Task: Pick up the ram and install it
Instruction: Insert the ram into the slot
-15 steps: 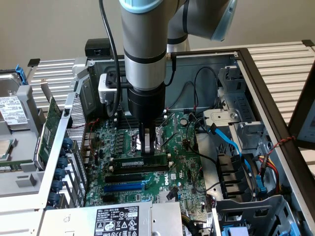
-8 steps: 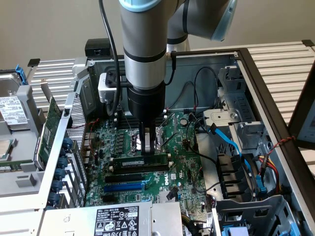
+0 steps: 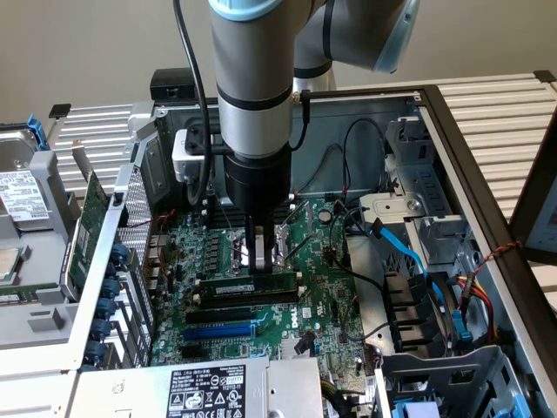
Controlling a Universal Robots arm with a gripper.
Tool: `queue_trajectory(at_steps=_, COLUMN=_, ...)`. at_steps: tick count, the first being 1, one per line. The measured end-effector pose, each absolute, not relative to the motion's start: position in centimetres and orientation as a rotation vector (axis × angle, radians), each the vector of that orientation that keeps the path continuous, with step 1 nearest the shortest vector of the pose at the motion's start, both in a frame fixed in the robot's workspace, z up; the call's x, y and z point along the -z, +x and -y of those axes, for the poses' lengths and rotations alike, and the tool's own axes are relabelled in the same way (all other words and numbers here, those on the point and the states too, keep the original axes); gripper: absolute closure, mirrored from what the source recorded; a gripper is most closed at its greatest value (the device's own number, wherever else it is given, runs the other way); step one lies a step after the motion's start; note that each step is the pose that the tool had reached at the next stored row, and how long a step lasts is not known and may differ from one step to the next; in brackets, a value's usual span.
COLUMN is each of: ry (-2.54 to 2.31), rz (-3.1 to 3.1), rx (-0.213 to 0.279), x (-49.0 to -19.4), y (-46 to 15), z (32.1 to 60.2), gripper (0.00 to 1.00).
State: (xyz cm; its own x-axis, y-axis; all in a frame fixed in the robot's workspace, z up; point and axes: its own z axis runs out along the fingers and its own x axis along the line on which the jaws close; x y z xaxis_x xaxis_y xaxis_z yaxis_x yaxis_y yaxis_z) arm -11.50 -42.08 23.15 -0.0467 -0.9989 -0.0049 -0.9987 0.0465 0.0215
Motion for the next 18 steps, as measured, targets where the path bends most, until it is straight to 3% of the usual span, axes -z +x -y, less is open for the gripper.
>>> queue_trajectory(at_steps=18, ry=2.175, rz=2.253, rx=0.027, x=-22.87, y=-11.66, z=42.00, gripper=0.87)
